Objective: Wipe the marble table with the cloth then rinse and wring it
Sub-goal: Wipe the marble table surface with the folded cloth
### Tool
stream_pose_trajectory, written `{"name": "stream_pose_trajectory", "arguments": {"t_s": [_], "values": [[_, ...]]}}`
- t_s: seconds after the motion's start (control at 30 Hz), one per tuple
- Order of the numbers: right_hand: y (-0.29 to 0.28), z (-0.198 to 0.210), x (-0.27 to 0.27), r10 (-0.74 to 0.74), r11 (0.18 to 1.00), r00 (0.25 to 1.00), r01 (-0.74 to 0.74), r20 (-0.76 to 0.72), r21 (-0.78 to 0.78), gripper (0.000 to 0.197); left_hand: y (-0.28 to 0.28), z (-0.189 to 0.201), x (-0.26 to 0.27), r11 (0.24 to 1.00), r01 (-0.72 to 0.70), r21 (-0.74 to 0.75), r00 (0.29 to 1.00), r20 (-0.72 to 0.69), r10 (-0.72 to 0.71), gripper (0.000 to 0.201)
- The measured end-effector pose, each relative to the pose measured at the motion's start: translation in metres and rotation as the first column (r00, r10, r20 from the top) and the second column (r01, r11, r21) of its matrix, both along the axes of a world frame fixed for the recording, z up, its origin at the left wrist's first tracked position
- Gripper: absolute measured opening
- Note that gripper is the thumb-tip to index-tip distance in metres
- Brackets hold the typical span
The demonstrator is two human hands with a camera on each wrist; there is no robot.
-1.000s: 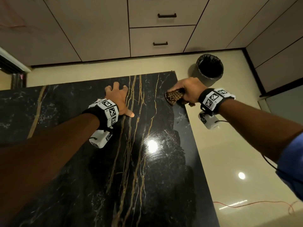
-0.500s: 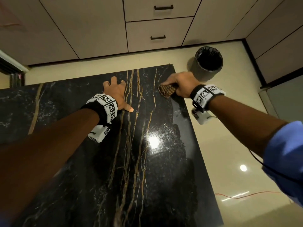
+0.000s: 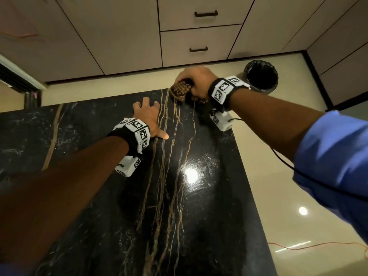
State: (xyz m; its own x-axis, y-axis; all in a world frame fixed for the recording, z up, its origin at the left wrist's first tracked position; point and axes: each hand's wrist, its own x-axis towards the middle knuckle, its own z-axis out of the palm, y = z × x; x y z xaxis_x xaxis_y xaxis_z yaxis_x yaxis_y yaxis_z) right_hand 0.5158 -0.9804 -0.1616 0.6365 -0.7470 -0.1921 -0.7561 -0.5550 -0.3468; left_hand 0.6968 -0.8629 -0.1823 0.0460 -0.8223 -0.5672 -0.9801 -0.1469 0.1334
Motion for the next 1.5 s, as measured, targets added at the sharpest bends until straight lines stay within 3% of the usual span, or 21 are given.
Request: {"name": "stream_pose_trajectory", "arguments": {"t_s": [0.13, 0.3, 0.4, 0.5, 0.6, 0.73, 0.87, 1.03, 1.27, 1.4, 1.5], "values": [[0.016, -0.003, 0.008, 0.229, 0.973, 0.967, -0.228, -0.112, 0.024, 0.043, 0.0, -0.002, 0.0, 1.0, -0.006, 0.0, 1.0, 0.004, 0.006, 0.12], [0.062, -0.01, -0.06, 0.222, 0.974, 0.974, -0.218, -0.05, 0.065, 0.041, 0.001, -0.002, 0.0, 1.0, -0.007, 0.0, 1.0, -0.015, 0.007, 0.119], [0.078, -0.005, -0.098, 0.264, 0.96, 0.955, -0.247, -0.134, 0.136, 0.047, 0.002, -0.001, 0.001, 1.0, -0.014, -0.005, 1.0, -0.028, 0.014, 0.119], [0.078, 0.007, -0.106, 0.356, 0.932, 0.885, -0.315, -0.3, 0.177, 0.054, 0.002, 0.001, 0.001, 1.0, -0.007, -0.005, 1.0, -0.029, 0.006, 0.119], [0.054, 0.011, -0.096, 0.245, 0.969, 0.913, -0.234, -0.327, 0.072, 0.048, 0.004, 0.002, 0.002, 1.0, -0.01, -0.012, 0.999, -0.04, 0.01, 0.117], [0.015, -0.004, -0.076, -0.071, 0.995, 0.994, 0.065, -0.083, -0.071, 0.045, 0.007, 0.0, 0.003, 0.999, -0.038, -0.026, 0.997, -0.062, 0.036, 0.115], [0.009, -0.023, -0.071, -0.18, 0.981, 0.983, 0.179, -0.015, -0.08, 0.044, 0.007, 0.0, 0.003, 0.998, -0.047, -0.03, 0.996, -0.071, 0.045, 0.113], [0.05, -0.019, -0.103, -0.235, 0.972, 0.971, 0.236, -0.035, 0.023, 0.041, 0.008, 0.0, 0.001, 0.998, -0.045, -0.039, 0.997, -0.07, 0.043, 0.116], [0.168, -0.007, -0.149, -0.009, 0.987, 0.999, 0.015, -0.04, 0.163, 0.047, 0.011, 0.003, 0.003, 0.996, -0.065, -0.065, 0.993, -0.103, 0.058, 0.113], [0.162, -0.01, -0.149, -0.032, 0.993, 0.999, 0.032, -0.003, 0.113, 0.045, 0.024, 0.006, -0.002, 0.988, -0.079, -0.135, 0.994, -0.089, 0.067, 0.101], [0.125, -0.009, -0.13, -0.106, 0.994, 0.993, 0.106, 0.055, 0.004, 0.039, 0.048, 0.009, -0.018, 0.97, 0.01, -0.244, 1.0, -0.002, -0.01, 0.081]]}}
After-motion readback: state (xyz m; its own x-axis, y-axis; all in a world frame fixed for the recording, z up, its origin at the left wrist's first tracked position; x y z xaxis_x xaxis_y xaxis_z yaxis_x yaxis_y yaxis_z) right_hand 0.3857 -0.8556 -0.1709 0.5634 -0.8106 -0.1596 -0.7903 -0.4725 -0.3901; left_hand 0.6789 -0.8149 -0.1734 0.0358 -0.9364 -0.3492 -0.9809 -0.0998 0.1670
